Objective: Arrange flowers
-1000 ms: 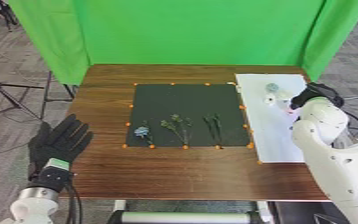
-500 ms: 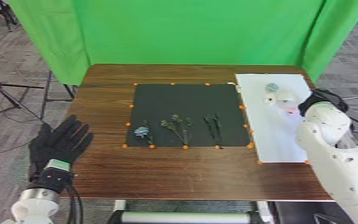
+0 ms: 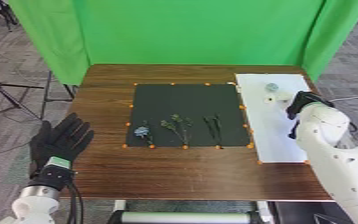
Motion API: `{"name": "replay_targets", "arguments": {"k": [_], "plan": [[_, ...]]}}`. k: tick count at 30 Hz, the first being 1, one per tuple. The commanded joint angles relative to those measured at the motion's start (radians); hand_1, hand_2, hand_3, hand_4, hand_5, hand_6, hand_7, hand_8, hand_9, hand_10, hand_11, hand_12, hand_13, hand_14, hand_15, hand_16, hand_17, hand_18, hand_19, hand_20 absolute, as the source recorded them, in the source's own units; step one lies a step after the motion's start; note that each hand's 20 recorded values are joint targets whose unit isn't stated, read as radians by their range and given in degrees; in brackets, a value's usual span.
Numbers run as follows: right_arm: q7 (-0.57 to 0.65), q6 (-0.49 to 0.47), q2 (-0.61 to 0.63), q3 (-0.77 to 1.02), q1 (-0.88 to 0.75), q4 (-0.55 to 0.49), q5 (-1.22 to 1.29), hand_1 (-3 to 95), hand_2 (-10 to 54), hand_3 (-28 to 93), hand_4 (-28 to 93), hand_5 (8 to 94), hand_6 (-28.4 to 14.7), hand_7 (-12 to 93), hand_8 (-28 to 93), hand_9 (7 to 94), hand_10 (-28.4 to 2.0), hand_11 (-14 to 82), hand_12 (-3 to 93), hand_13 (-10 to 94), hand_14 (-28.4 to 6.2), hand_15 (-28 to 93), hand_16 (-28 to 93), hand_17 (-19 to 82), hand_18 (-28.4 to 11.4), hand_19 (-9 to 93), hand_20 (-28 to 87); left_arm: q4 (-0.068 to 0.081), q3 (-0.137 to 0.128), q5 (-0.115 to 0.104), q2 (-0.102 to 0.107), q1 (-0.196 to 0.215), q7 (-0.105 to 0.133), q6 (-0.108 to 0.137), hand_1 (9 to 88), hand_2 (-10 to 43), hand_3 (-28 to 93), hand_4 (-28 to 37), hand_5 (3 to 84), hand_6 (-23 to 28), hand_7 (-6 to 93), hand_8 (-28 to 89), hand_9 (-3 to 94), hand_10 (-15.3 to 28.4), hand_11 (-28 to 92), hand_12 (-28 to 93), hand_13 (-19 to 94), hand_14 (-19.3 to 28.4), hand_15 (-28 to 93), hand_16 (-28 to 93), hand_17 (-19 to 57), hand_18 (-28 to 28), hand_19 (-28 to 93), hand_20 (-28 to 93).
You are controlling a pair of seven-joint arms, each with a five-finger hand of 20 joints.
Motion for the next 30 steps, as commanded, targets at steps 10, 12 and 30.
{"name": "replay_targets", "arguments": {"k": [10,12,30], "plan": [[-0.088,0.184,-0.002,-0.061,-0.043,-0.03,-0.14,58.7,-9.5,68,-28,76.6,0.5,32,5,88.8,-8.4,6.5,35.1,73,-5.6,39,41,37,-21.7,89,40,0.009,0.01,-0.001,0.011,-0.018,-0.01,-0.011,28.6,13.6,71,-28.3,44.5,8.1,25.3,-12,38.7,15.2,34,14,29,16.0,54,-7,-4.3,16.7,44,13],[-0.104,0.216,0.003,-0.063,-0.048,-0.071,-0.152,58.6,-9.5,69,-28,77.2,0.3,32,6,89.1,-8.5,6.1,35.3,74,-5.4,39,42,38,-21.6,89,40,0.013,0.019,0.001,0.016,-0.03,-0.012,-0.016,28.5,13.6,71,-28.3,44.4,8.1,25.2,-12,38.8,15.2,34,14,29,16.1,54,-7,-4.3,16.7,44,13],[-0.541,0.407,-0.268,-0.494,0.255,-0.014,-0.306,57.6,-9.5,70,-28,76.7,0.4,32,7,88.7,-7.5,6.0,35.6,74,-4.8,39,44,38,-20.9,89,41,0.055,0.083,-0.015,0.042,-0.125,0.003,-0.012,26.3,15.0,70,-28.3,43.0,7.3,15.2,-10,38.6,13.8,22,9,27,13.7,38,-11,-3.5,16.0,42,11]]}}
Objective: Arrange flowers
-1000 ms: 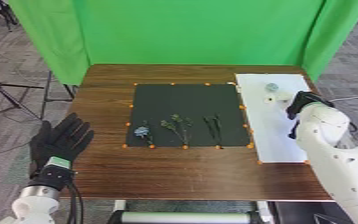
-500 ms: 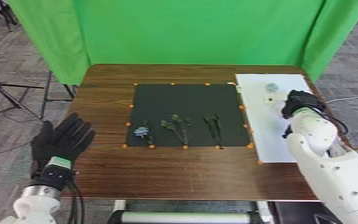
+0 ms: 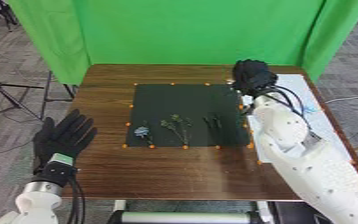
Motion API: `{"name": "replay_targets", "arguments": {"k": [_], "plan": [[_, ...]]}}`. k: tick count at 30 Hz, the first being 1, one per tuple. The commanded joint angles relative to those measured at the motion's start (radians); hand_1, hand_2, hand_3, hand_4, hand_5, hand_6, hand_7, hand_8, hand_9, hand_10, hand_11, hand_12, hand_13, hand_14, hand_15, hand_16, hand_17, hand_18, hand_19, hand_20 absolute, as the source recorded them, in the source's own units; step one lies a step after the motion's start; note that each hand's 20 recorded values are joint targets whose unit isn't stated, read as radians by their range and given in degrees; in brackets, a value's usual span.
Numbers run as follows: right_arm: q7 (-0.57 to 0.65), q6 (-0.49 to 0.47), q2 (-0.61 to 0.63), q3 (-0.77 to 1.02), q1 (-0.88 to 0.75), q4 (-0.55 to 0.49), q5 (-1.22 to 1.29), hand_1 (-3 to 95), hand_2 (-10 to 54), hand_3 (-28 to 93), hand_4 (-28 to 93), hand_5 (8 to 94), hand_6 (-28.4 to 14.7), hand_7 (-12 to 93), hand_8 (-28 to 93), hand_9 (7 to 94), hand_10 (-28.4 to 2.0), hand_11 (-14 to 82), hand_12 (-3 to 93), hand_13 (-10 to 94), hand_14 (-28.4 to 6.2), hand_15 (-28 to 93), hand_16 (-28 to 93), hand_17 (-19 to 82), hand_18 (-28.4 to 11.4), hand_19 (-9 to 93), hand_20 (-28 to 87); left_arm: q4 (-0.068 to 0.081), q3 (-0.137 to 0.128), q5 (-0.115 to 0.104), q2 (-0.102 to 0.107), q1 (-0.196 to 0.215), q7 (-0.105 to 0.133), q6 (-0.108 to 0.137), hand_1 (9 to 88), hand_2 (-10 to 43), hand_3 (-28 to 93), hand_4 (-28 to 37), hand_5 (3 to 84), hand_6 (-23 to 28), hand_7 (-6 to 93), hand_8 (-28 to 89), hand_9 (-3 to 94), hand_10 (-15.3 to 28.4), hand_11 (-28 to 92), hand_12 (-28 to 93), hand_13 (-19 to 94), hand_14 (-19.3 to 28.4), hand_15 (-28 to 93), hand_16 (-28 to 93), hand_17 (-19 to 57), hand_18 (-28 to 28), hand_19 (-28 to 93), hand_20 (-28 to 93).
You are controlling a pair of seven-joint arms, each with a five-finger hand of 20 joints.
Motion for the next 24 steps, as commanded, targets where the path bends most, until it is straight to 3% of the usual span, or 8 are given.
{"name": "replay_targets", "arguments": {"k": [1,9,11,15,16,18,19,24], "plan": [[-0.152,-0.06,-0.255,-0.178,0.136,0.098,-0.036,57.5,-9.5,70,-28,76.6,0.4,32,7,88.7,-7.5,6.0,35.6,74,-4.8,39,44,38,-20.9,89,41,0.04,0.062,-0.003,0.015,-0.104,-0.018,-0.013,26.3,15.0,70,-28.3,42.9,7.3,15.1,-10,38.0,13.7,21,9,27,13.5,37,-11,-3.4,15.9,42,11],[-0.203,-0.046,-0.375,-0.273,0.166,0.226,-0.128,57.4,-9.5,70,-28,76.2,0.7,33,6,88.6,-7.3,6.0,35.4,74,-4.7,39,44,37,-21.0,89,42,0.068,0.129,0.007,0.037,-0.199,-0.028,-0.018,26.0,14.9,71,-28.3,42.3,7.0,14.7,-9,36.3,13.4,20,8,25,12.7,36,-11,-3.4,15.4,42,10],[-0.185,-0.073,-0.39,-0.288,0.166,0.241,-0.133,57.3,-9.5,70,-28,76.0,0.6,33,5,88.5,-7.4,6.0,35.5,74,-4.7,39,44,38,-21.1,89,42,0.067,0.132,0.01,0.04,-0.21,-0.036,-0.018,26.0,14.9,71,-28.3,42.2,7.0,14.8,-9,36.0,13.4,20,8,25,12.7,35,-11,-3.4,15.3,42,10],[-0.141,-0.087,-0.429,-0.314,0.169,0.285,-0.17,57.2,-9.5,70,-28,75.7,0.6,33,5,88.2,-7.3,6.0,35.5,74,-4.8,39,44,38,-21.1,89,42,0.061,0.142,0.007,0.063,-0.216,-0.018,-0.013,26.2,14.8,71,-28.3,42.2,7.0,14.8,-9,35.6,13.4,20,8,24,12.7,35,-11,-3.5,15.2,42,10],[-0.09,-0.088,-0.439,-0.316,0.165,0.289,-0.142,57.2,-9.5,71,-28,75.6,0.6,34,5,88.2,-7.4,6.0,35.5,74,-4.8,39,44,38,-21.2,89,42,0.066,0.145,0.013,0.062,-0.229,-0.036,-0.017,26.2,14.8,71,-28.3,42.1,7.0,14.8,-9,35.6,13.4,20,8,24,12.7,35,-11,-3.5,15.2,42,10],[-0.059,-0.095,-0.472,-0.301,0.145,0.307,-0.127,57.1,-9.5,71,-28,75.6,0.5,34,5,88.1,-7.4,6.0,35.5,74,-4.9,39,44,38,-21.4,89,42,0.061,0.142,0.019,0.048,-0.222,-0.056,-0.004,26.2,14.7,71,-28.3,42.0,7.0,14.9,-9,35.5,13.3,20,8,24,12.6,35,-11,-3.6,15.2,42,10],[-0.052,-0.09,-0.469,-0.307,0.156,0.315,-0.138,57.2,-9.5,71,-28,75.6,0.4,34,5,88.2,-7.4,6.1,35.5,74,-4.9,39,44,38,-21.6,88,42,0.074,0.158,0.016,0.051,-0.246,-0.059,-0.014,26.2,14.7,71,-28.3,42.0,7.0,15.0,-9,35.5,13.3,21,9,24,12.7,36,-10,-3.6,15.2,42,10],[-0.074,-0.096,-0.479,-0.307,0.157,0.333,-0.16,57.4,-9.5,71,-28,75.5,0.3,33,4,88.0,-7.3,6.3,35.6,74,-5.1,39,44,38,-21.9,88,42,0.07,0.166,0.015,0.057,-0.251,-0.045,-0.021,26.1,14.6,71,-28.3,42.0,7.0,15.1,-9,35.4,13.3,21,9,24,12.7,36,-10,-3.7,15.2,42,10]]}}
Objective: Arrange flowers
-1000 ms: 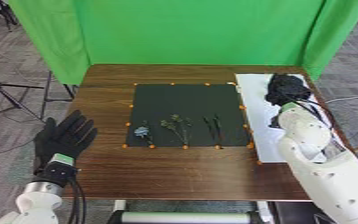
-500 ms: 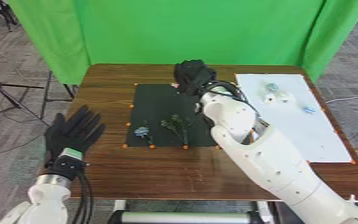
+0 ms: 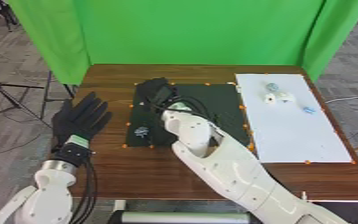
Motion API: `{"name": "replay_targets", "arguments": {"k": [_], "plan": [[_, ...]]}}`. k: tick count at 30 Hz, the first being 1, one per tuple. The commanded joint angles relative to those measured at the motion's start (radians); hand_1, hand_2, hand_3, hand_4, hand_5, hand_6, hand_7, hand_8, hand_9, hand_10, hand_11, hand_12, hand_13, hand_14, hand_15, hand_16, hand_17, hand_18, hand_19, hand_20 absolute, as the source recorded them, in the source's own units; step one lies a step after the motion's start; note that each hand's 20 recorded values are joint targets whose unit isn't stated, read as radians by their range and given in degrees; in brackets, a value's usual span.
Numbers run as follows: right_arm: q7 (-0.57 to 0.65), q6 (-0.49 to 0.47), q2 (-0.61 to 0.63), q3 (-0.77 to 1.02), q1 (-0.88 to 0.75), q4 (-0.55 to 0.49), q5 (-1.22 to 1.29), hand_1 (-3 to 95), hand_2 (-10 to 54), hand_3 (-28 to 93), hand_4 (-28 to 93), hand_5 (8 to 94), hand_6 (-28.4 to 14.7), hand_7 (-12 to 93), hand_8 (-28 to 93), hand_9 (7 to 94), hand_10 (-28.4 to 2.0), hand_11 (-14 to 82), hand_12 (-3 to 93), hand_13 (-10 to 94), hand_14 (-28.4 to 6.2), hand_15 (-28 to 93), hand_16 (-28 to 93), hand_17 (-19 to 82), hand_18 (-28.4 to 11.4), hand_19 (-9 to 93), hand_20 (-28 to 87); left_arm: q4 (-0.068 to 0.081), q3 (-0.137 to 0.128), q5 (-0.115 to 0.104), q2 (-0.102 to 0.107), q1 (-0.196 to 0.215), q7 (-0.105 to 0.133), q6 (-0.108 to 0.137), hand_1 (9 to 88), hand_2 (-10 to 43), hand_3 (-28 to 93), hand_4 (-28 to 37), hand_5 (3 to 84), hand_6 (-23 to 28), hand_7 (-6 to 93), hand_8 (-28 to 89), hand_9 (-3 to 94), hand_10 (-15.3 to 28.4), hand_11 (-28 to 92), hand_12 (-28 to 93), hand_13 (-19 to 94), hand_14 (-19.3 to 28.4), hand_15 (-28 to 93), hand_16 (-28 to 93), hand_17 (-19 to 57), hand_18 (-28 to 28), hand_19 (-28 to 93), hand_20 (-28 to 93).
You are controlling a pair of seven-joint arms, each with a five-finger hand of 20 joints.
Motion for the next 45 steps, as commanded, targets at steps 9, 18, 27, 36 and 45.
{"name": "replay_targets", "arguments": {"k": [9,18,27,36,45], "plan": [[0.026,-0.065,-0.072,0.025,-0.042,0.05,-0.037,57.3,-9.5,71,-28,72.6,-0.2,33,4,85.5,-7.6,6.1,35.3,73,-5.0,39,44,38,-22.0,87,41,0.006,0.03,0.007,0.005,-0.04,-0.014,-0.013,26.3,14.6,71,-28.3,42.0,7.0,15.3,-9,35.4,13.2,21,9,24,12.8,36,-10,-3.8,15.2,42,10],[0.071,-0.104,-0.078,0.039,-0.045,0.042,-0.032,55.9,-9.5,71,-28,68.9,-1.4,30,1,80.5,-9.4,7.4,31.4,71,-5.8,40,42,37,-22.1,86,39,0.011,0.037,0.009,-0.001,-0.04,-0.007,-0.012,26.9,14.3,71,-28.3,42.6,7.3,15.4,-9,35.7,13.5,21,9,24,13.5,38,-10,-3.8,15.3,42,10],[0.069,-0.103,-0.072,0.043,-0.05,0.027,-0.018,48.6,-9.5,76,-28,65.0,-1.8,25,-2,73.4,-12.0,16.6,22.0,70,-7.7,44,38,37,-22.5,87,38,0.01,0.033,0.004,-0.006,-0.035,-0.001,-0.011,27.4,13.9,71,-28.3,42.7,7.3,15.6,-9,35.8,13.6,21,9,24,13.9,39,-10,-3.9,15.4,42,10],[0.043,-0.149,-0.059,0.058,-0.065,-0.024,-0.007,43.3,-9.5,80,-28,63.6,-1.5,23,-13,69.5,-13.1,17.6,16.9,68,-10.0,47,31,36,-22.9,87,37,0.005,0.027,0.0,-0.006,-0.019,0.018,-0.008,28.1,11.8,72,-28.3,42.7,7.4,16.4,-9,35.4,13.5,22,9,24,14.3,40,-10,-3.9,15.5,42,10],[0.072,-0.188,0.04,0.104,-0.093,-0.201,0.083,38.2,-9.5,79,-28,56.5,-4.3,19,-12,63.2,-15.1,15.9,16.6,64,-11.6,49,27,35,-23.6,86,37,-0.006,-0.013,-0.01,-0.016,0.032,0.041,-0.001,28.5,10.6,72,-28.3,41.3,7.1,16.0,-9,33.2,13.0,21,9,22,13.4,37,-10,-4.0,15.5,41,10]]}}
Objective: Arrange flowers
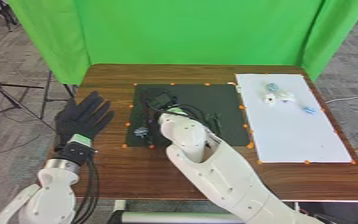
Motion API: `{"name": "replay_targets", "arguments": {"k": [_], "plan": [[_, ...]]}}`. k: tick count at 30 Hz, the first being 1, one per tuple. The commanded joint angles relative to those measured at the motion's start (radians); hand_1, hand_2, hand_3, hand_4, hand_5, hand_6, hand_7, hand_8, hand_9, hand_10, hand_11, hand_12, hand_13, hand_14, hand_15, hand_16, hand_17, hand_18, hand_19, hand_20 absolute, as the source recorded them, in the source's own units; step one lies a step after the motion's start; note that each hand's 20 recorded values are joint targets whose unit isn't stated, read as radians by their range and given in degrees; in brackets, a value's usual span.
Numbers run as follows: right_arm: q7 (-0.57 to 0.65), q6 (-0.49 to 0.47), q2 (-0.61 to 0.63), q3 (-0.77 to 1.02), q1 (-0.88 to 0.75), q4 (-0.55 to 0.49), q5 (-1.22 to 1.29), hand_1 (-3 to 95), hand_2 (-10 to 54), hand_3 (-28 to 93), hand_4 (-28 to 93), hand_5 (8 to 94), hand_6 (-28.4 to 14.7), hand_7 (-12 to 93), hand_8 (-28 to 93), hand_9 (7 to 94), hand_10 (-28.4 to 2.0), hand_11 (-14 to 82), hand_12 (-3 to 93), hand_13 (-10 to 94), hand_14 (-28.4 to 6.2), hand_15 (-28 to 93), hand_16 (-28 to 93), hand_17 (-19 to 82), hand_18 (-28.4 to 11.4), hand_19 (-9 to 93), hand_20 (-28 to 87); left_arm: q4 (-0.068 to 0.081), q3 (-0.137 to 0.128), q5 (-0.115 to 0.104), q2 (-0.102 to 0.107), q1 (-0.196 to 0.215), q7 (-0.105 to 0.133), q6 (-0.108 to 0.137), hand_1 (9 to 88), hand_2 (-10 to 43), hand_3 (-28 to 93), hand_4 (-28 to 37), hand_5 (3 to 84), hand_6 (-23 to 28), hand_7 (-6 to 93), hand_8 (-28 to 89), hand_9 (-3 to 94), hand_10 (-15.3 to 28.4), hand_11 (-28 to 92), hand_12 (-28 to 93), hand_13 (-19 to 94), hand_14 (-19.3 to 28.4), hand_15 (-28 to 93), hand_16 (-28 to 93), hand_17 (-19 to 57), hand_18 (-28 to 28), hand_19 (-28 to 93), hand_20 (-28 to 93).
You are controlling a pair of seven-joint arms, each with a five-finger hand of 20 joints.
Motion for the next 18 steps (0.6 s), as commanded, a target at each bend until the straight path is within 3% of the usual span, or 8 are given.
{"name": "replay_targets", "arguments": {"k": [1,5,9,10,13,14,16,18], "plan": [[0.037,-0.038,0.109,0.067,-0.035,-0.174,0.076,37.6,-9.5,79,-28,54.5,-4.8,18,-12,62.1,-15.5,15.7,16.5,63,-12.2,50,26,35,-23.7,86,37,-0.009,-0.031,-0.012,-0.018,0.042,0.011,-0.002,28.2,10.6,72,-28.3,40.9,7.1,15.8,-9,32.8,12.9,20,9,22,13.3,37,-10,-4.0,15.5,41,10],[0.082,-0.014,0.222,0.167,-0.08,-0.271,0.122,34.7,-9.5,78,-28,51.6,-6.5,16,-11,58.0,-16.9,14.7,16.3,60,-13.7,51,24,34,-24.3,86,37,-0.013,-0.043,-0.011,0.003,0.032,0.019,-0.03,27.2,11.0,71,-28.3,40.0,6.9,14.8,-9,31.4,12.7,19,8,21,12.6,34,-10,-3.9,15.4,40,10],[0.063,0.001,0.388,0.285,-0.149,-0.353,0.155,34.1,-9.5,77,-28,50.9,-7.1,14,-10,55.4,-17.6,13.8,16.2,58,-14.8,52,23,33,-24.6,85,37,-0.025,-0.068,0.026,0.034,0.029,0.025,-0.019,26.4,11.4,71,-28.3,39.5,6.8,13.8,-9,30.7,12.5,18,8,20,12.2,33,-10,-3.8,15.0,39,9],[0.084,0.014,0.422,0.308,-0.169,-0.368,0.14,34.5,-9.5,77,-28,50.6,-7.2,14,-10,54.7,-17.5,13.4,16.1,57,-14.8,53,23,32,-24.3,84,36,-0.031,-0.08,0.05,0.041,0.038,0.006,-0.01,26.3,11.5,71,-28.3,39.5,6.8,13.8,-9,30.7,12.5,18,8,20,12.2,33,-10,-3.7,15.0,39,9],[0.144,0.043,0.497,0.386,-0.223,-0.391,0.132,34.5,-9.5,77,-27,50.0,-7.1,14,-10,54.0,-17.3,12.9,16.0,56,-15.0,52,23,31,-24.1,83,36,-0.032,-0.107,0.031,0.052,0.057,0.021,-0.041,26.3,11.6,72,-28.3,39.6,6.8,13.7,-9,30.7,12.4,18,8,20,12.2,33,-9,-3.7,14.9,39,10],[0.155,0.044,0.511,0.419,-0.24,-0.388,0.121,34.5,-9.5,77,-27,49.9,-7.1,14,-10,53.7,-17.3,12.8,15.9,56,-15.0,52,23,31,-24.0,83,36,-0.04,-0.104,0.026,0.059,0.06,0.05,-0.03,26.4,11.7,71,-28.3,39.6,6.8,13.7,-9,30.7,12.4,18,8,20,12.2,33,-9,-3.7,14.9,39,10],[0.147,0.074,0.524,0.486,-0.259,-0.351,0.146,34.3,-9.5,77,-27,49.4,-7.0,14,-10,52.1,-17.1,12.0,15.8,54,-15.2,51,22,30,-23.8,81,35,-0.063,-0.114,0.029,0.067,0.079,0.072,-0.023,26.4,11.8,71,-28.3,39.6,6.8,13.7,-9,30.7,12.4,18,8,20,12.2,33,-9,-3.7,14.9,39,10],[0.182,0.106,0.528,0.537,-0.269,-0.315,0.192,34.3,-9.5,79,-27,48.5,-6.7,14,-10,48.0,-16.6,10.6,15.6,46,-16.1,47,20,27,-22.7,75,33,-0.069,-0.124,0.018,0.068,0.089,0.078,-0.014,26.3,11.8,71,-28.3,39.6,6.9,13.7,-9,30.7,12.5,18,8,20,12.3,33,-9,-3.7,14.9,39,10]]}}
